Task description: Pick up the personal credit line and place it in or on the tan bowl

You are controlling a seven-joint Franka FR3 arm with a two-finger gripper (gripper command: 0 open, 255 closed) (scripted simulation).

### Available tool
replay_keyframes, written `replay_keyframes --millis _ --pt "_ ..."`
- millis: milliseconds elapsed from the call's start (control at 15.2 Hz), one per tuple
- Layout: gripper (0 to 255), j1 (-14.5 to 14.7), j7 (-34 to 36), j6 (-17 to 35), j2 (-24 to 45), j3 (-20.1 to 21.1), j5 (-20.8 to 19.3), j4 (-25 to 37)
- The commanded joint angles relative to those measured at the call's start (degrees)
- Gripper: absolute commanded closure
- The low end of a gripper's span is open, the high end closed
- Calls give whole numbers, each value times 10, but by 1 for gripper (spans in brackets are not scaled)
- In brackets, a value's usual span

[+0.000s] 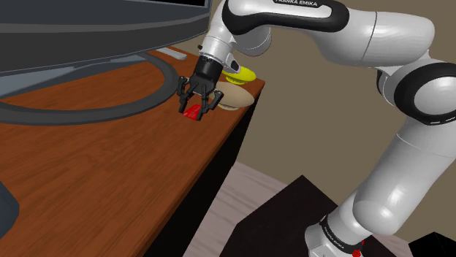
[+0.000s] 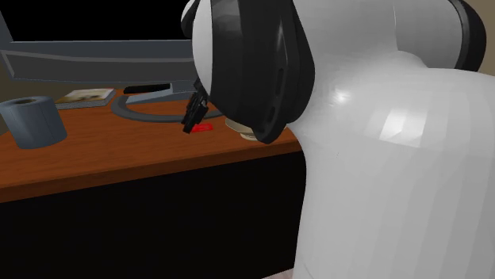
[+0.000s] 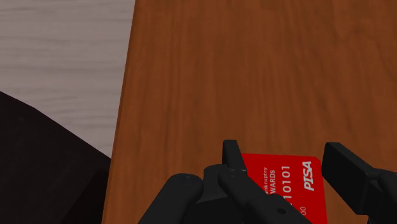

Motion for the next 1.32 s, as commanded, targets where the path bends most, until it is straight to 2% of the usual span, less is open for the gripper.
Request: replay_keyframes --millis 0,990,1254 --pt "255 1 8 -12 -1 1 -1 14" --pt "255 2 67 -111 16 2 -11 144" --pt "255 -34 23 -147 5 -19 -6 142"
